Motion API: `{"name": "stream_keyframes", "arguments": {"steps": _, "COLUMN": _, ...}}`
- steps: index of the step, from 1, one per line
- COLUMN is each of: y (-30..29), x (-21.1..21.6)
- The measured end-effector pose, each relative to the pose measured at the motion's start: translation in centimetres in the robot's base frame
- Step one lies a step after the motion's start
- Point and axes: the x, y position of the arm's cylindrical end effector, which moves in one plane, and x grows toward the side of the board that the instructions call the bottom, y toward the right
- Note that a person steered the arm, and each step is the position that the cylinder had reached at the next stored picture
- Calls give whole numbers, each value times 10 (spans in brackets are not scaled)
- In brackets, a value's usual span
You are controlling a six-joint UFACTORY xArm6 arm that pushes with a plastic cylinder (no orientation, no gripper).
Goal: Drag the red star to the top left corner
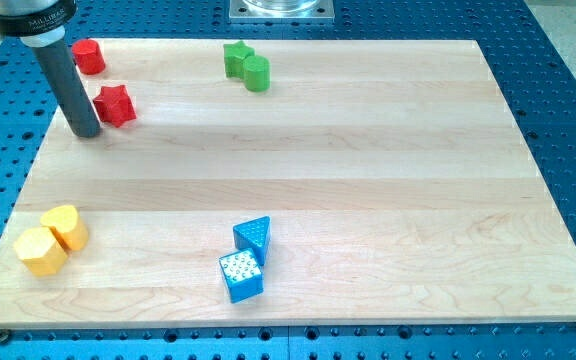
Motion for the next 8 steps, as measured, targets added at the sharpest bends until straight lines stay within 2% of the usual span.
{"name": "stream_keyframes", "arguments": {"steps": 3, "y": 32, "x": 4}}
{"name": "stream_keyframes", "arguments": {"steps": 5, "y": 37, "x": -20}}
{"name": "stream_keyframes", "arguments": {"steps": 6, "y": 37, "x": -47}}
{"name": "stream_keyframes", "arguments": {"steps": 7, "y": 44, "x": -36}}
{"name": "stream_keyframes", "arguments": {"steps": 8, "y": 58, "x": -52}}
